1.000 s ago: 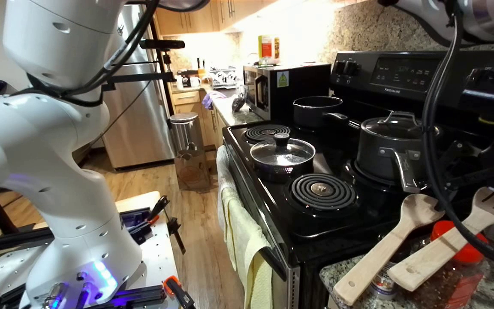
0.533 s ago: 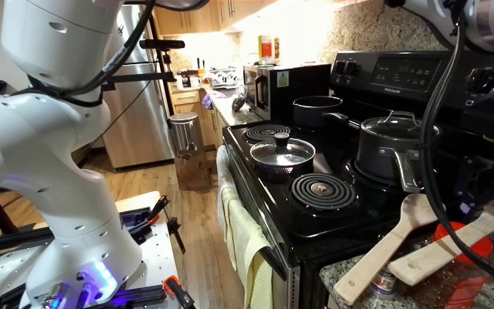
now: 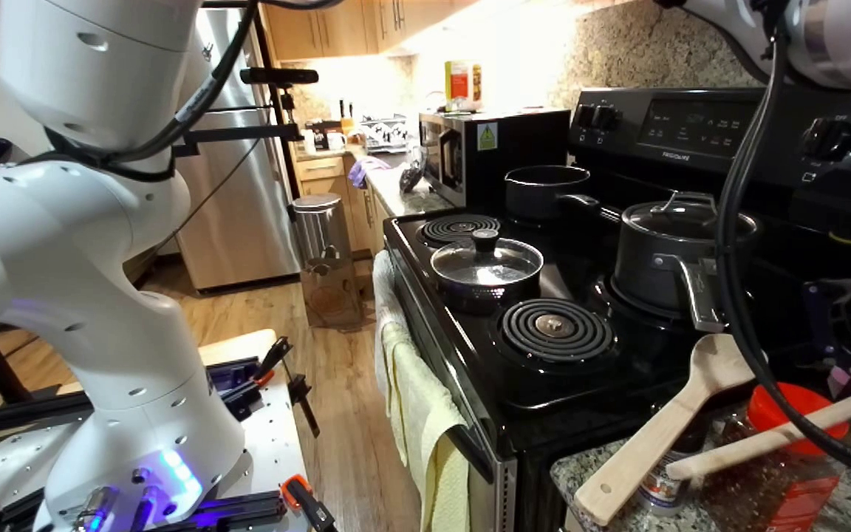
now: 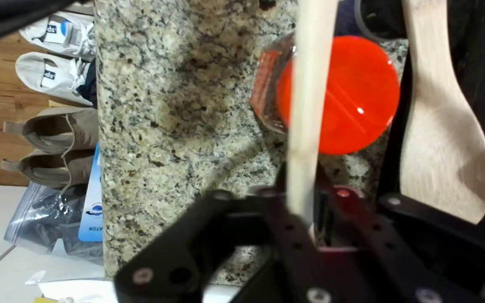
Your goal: Pick up the cooking stick and put it on the stove
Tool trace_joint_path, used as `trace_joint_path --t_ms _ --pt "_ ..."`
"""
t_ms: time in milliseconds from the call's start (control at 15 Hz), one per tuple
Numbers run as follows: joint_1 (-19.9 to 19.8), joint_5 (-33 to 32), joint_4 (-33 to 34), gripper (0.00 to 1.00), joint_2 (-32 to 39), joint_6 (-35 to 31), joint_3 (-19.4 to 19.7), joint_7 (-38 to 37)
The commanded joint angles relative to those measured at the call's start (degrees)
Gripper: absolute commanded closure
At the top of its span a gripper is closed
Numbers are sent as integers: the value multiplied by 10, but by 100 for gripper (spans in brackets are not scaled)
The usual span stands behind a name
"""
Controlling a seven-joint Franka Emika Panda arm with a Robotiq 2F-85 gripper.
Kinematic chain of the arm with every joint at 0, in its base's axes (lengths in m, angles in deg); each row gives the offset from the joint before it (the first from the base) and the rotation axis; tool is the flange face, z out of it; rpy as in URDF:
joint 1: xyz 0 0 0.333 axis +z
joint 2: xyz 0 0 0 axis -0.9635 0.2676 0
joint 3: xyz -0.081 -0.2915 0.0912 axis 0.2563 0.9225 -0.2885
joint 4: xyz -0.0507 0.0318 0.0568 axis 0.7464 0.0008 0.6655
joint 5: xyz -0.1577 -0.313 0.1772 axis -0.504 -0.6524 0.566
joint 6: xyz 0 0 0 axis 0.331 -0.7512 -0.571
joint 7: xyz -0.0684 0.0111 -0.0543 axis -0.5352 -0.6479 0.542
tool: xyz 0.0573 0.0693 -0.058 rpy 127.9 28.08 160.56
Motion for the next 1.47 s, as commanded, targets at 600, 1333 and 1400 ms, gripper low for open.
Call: trace_joint_path --t_ms 600,1333,1400 --pt "12 3 -40 94 -141 59 -15 41" --pt "140 -50 -248 93 -278 67 -11 28" --pt "147 -51 -268 93 -290 65 -13 25"
